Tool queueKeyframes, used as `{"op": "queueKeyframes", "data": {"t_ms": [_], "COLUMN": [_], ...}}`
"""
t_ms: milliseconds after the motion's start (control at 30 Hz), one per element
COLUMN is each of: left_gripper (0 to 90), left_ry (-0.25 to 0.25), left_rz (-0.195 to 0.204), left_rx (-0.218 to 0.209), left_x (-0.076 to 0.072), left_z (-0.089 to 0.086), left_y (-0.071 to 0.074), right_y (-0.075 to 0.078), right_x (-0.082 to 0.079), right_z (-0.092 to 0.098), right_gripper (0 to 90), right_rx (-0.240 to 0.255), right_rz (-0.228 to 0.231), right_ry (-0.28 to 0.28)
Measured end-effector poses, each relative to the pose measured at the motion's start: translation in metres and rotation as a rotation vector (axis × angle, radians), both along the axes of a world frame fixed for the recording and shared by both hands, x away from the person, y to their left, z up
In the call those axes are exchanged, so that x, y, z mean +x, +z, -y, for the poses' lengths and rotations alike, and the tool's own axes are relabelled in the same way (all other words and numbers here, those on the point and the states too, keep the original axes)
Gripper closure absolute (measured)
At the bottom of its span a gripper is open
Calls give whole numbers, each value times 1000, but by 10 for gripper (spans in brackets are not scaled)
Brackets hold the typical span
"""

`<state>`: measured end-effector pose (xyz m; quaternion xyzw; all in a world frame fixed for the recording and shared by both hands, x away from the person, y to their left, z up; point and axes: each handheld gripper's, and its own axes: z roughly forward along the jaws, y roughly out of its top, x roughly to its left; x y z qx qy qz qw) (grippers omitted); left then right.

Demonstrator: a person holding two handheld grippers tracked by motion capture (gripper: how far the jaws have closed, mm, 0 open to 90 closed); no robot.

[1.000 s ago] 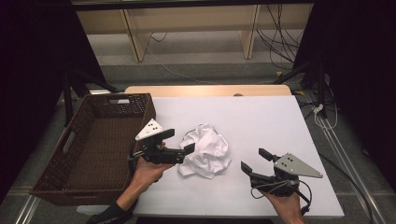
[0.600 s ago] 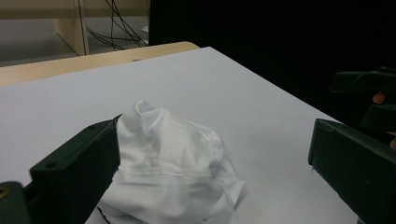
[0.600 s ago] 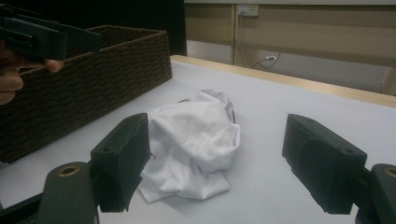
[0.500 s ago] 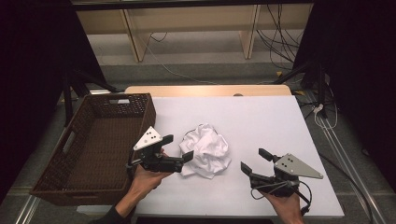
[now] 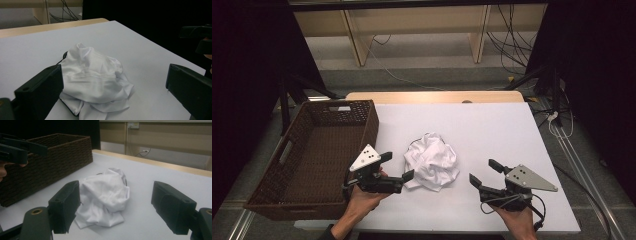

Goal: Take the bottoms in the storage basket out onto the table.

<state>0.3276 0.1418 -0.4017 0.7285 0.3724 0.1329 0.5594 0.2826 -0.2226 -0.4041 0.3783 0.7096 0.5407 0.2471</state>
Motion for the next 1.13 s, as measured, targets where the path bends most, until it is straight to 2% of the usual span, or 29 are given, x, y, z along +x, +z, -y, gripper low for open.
{"op": "queueKeyframes", "data": {"t_ms": [433,1133], "left_gripper": [0,0], "left_ry": [22,39], "left_rz": [17,6], "left_rx": [-16,-20], "left_x": [-9,-4], "left_z": [-1,-1], "left_y": [-7,-10], "right_y": [0,-1], "right_x": [-1,-1], "right_z": [-2,-2], "right_gripper": [242,239], "right_rx": [2,-3], "right_rz": [1,-1], "right_ry": [3,3]}}
